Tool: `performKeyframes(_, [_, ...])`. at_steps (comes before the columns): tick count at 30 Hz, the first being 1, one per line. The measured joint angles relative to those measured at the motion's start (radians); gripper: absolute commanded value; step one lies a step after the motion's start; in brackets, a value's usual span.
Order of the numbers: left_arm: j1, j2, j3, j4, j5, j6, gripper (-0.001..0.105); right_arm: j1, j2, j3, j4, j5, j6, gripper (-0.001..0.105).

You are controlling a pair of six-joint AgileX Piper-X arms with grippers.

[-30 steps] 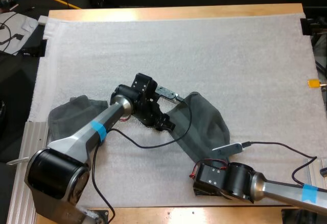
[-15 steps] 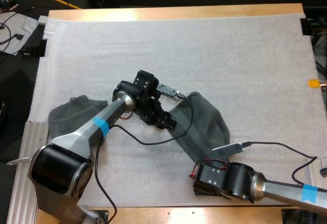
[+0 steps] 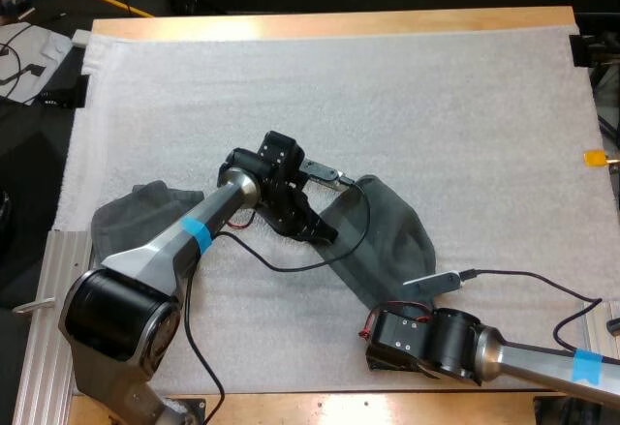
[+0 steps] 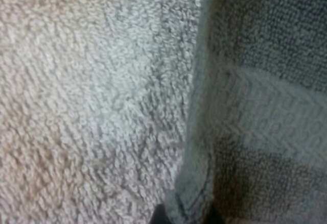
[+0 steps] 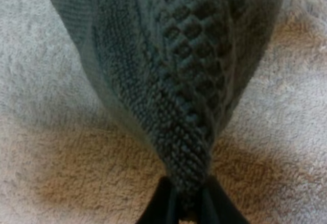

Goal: Pick towel from pile, fold and stack

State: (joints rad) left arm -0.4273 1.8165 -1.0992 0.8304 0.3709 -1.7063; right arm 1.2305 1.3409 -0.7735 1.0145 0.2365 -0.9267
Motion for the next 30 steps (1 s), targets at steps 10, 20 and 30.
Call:
performKeyframes(10, [-0.003, -0.109, 0.000, 0.024, -0.008, 0.019, 0.000, 0.000, -0.012, 0.000, 0.029, 0.063, 0.032, 0.000])
performKeyframes(20, [-0.003, -0.431, 0.000, 0.109, -0.037, 0.040, 0.000, 0.000, -0.132, -0.103, 0.231, 0.206, 0.052, 0.000])
performKeyframes(30, [-0.005, -0.650, -0.027, 0.233, -0.052, 0.029, 0.000, 0.000, -0.242, -0.229, 0.321, 0.284, 0.047, 0.000])
